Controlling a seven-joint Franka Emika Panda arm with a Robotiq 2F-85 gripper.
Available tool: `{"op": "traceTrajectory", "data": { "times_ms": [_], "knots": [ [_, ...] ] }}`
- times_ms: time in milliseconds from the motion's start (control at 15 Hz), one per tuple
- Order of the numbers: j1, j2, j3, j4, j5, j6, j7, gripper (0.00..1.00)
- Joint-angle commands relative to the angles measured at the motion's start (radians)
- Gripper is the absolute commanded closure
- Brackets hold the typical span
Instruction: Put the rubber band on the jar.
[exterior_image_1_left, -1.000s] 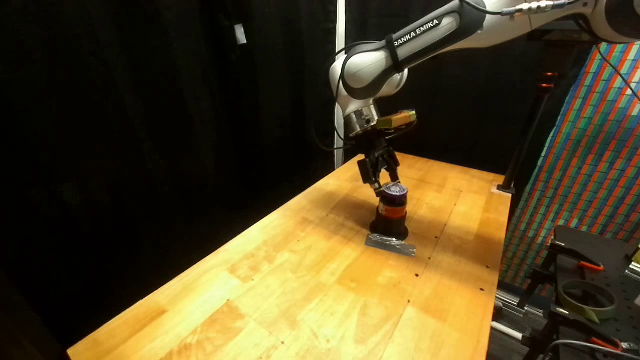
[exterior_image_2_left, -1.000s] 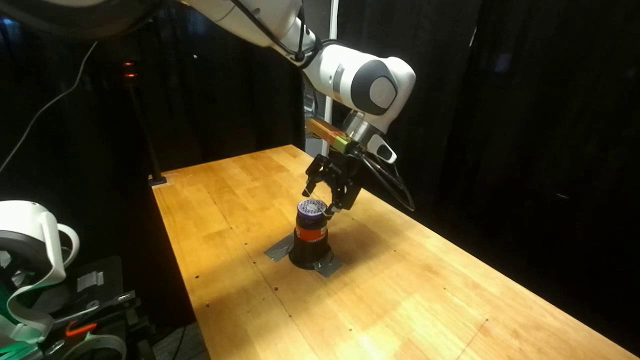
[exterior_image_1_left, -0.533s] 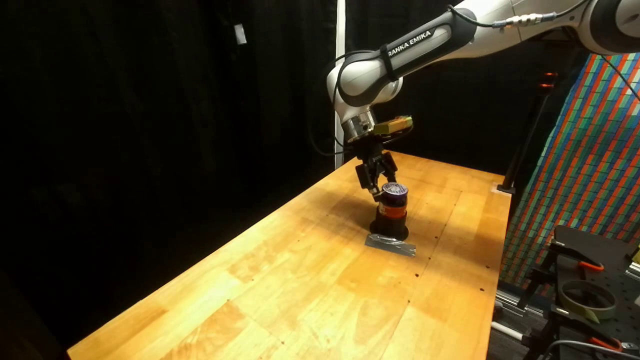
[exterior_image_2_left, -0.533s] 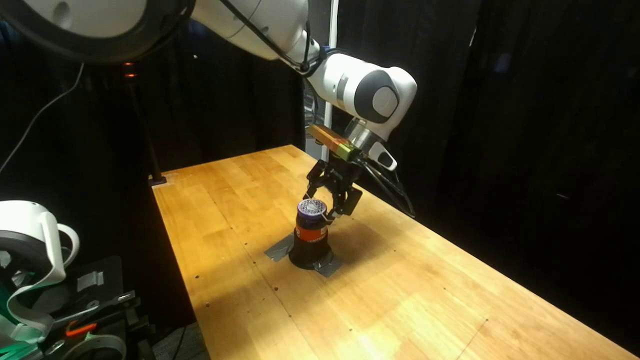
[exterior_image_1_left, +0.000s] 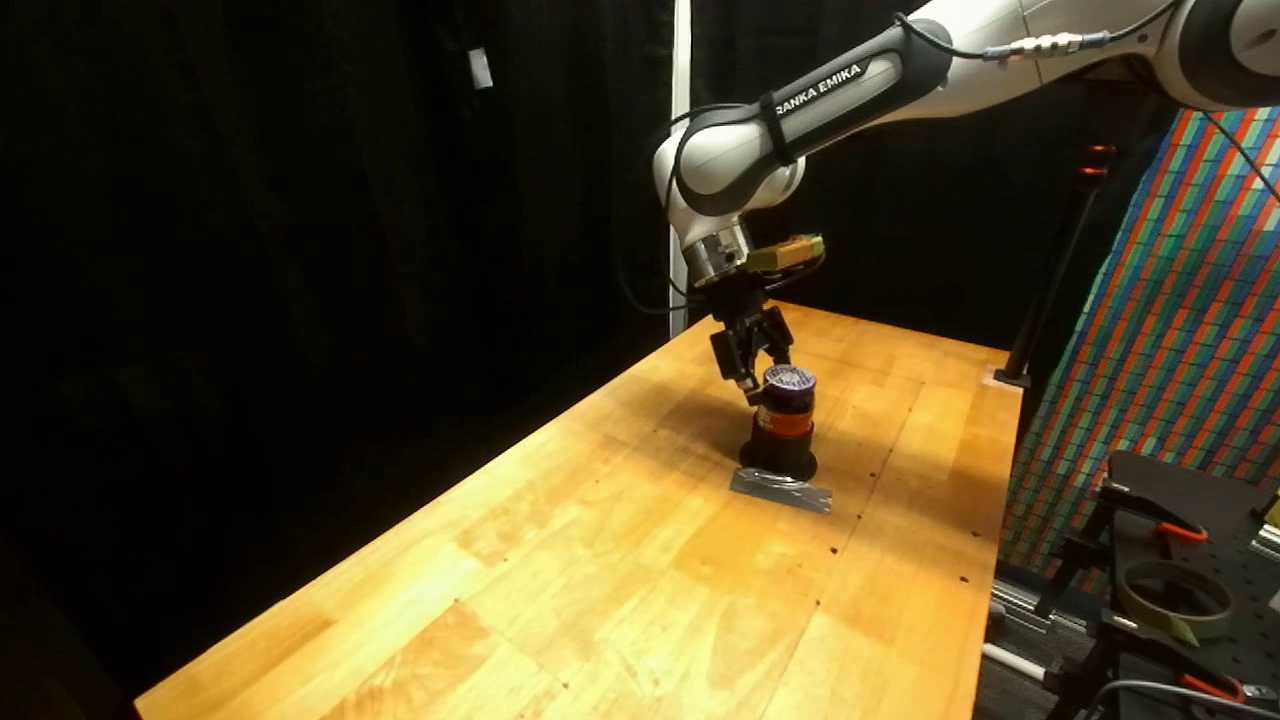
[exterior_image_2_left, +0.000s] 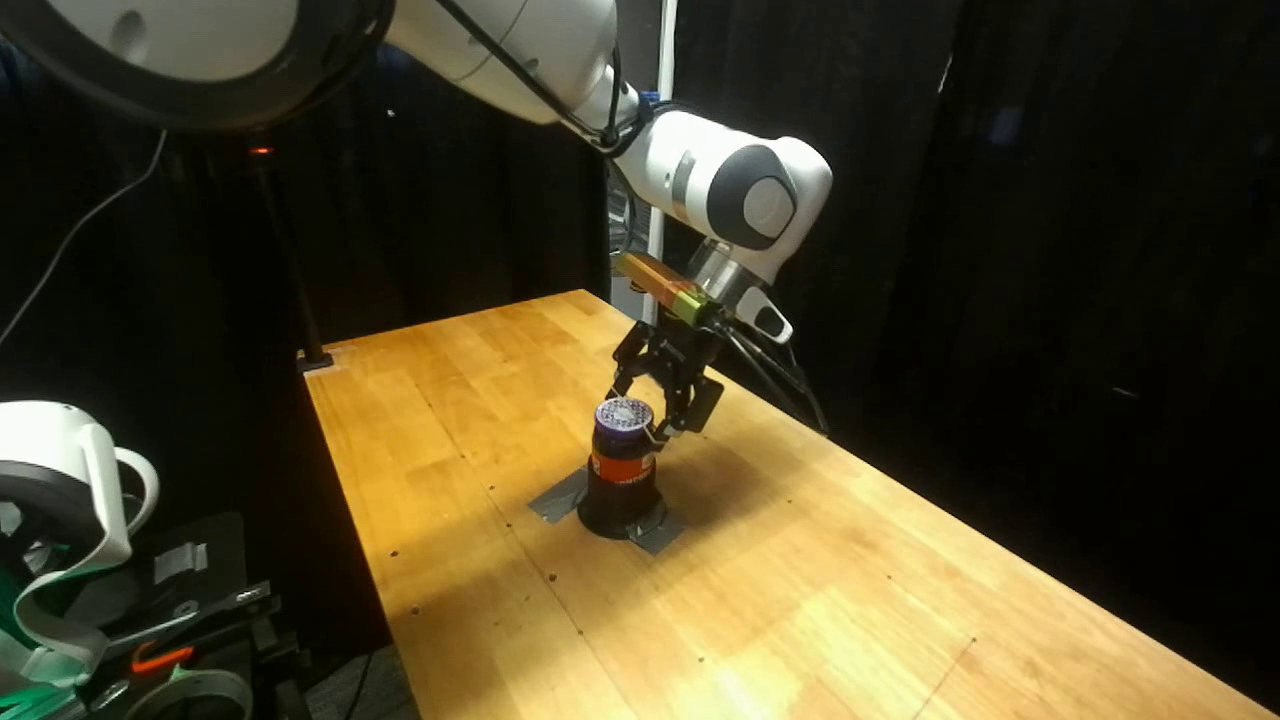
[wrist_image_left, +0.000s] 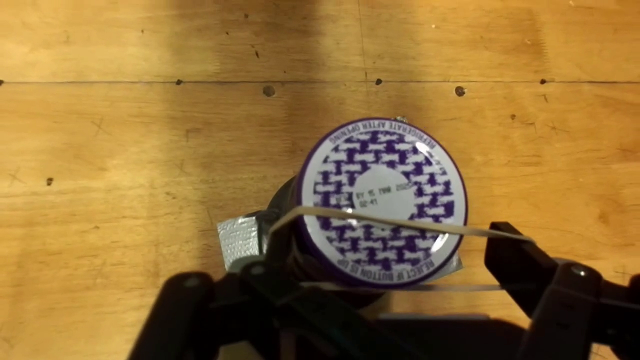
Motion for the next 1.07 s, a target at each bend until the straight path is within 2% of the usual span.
{"op": "traceTrajectory", "data": {
  "times_ms": [0,267,533,733,867,933,1000],
  "knots": [
    [-0.009,-0.087,0.011,-0.098,0.021,-0.016,-0.033,0.0],
    [-0.012,-0.154,0.017,-0.21,0.02,-0.023,-0.081,0.0],
    [-0.017,-0.215,0.015,-0.339,0.032,0.026,-0.109,0.0],
    [-0.01,-0.267,0.004,-0.446,0.034,0.154,-0.075,0.0],
    [0.001,-0.311,-0.006,-0.535,0.023,0.288,-0.04,0.0],
    [0.009,-0.332,-0.012,-0.575,0.009,0.339,-0.017,0.25],
    [0.016,-0.358,-0.019,-0.623,-0.005,0.393,0.007,0.25]
  ]
}}
